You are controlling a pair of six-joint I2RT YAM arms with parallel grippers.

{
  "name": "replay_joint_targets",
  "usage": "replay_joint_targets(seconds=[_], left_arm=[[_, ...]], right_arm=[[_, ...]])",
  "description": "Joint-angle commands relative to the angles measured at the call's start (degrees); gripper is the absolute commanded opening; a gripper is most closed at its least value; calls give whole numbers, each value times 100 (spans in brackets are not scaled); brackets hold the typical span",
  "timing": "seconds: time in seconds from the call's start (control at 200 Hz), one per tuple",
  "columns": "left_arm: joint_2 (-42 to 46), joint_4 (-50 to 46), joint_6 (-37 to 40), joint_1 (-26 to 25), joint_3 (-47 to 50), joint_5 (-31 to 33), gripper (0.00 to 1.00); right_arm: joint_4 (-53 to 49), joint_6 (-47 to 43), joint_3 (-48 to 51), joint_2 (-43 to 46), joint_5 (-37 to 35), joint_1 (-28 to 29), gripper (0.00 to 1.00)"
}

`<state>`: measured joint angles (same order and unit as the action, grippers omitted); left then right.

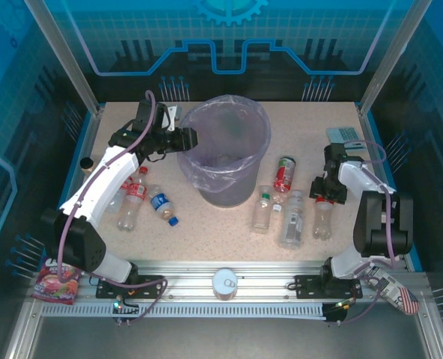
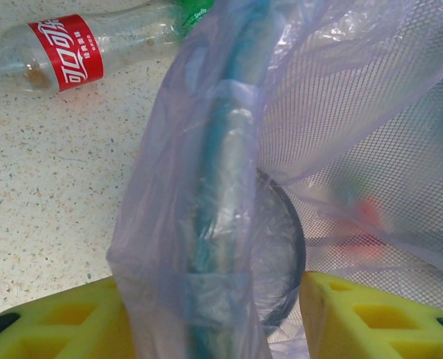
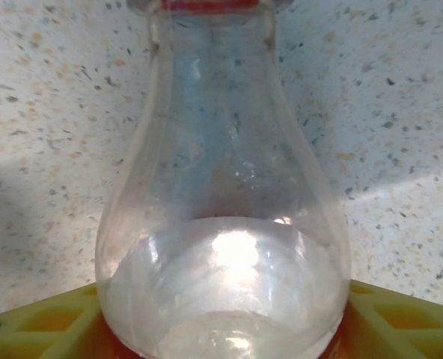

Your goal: Put the plastic bottles in the bin

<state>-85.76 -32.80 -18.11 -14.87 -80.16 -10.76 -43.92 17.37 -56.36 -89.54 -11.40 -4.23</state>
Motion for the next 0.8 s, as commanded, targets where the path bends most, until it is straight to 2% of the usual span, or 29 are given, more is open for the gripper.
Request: replay_joint_targets(seconds=[0.0, 0.13, 0.25, 0.435, 0.585, 0.71, 0.795], left_arm=[[139, 104, -118, -31, 173, 23, 56], [148, 177, -224, -33, 234, -63, 56], [124, 189, -220, -31, 235, -45, 56], [27, 171, -281, -33, 219, -43, 57], [67, 164, -417, -33, 221, 146, 57], [113, 150, -389, -31, 224, 264, 57], [95, 164, -404, -33, 237, 264, 57]], right_arm=[[-467, -33, -257, 369, 139, -112, 61], [-624, -59, -364, 919, 380, -282, 55], [-730, -59, -510, 1652, 769, -328, 54], [-1074, 99, -1289, 2720, 1360, -277, 51], [-860, 490, -1902, 3311, 1630, 0, 49], [-737, 645, -2602, 3253, 1577, 433, 46], [-557, 640, -3116, 3075, 1330, 958, 45]])
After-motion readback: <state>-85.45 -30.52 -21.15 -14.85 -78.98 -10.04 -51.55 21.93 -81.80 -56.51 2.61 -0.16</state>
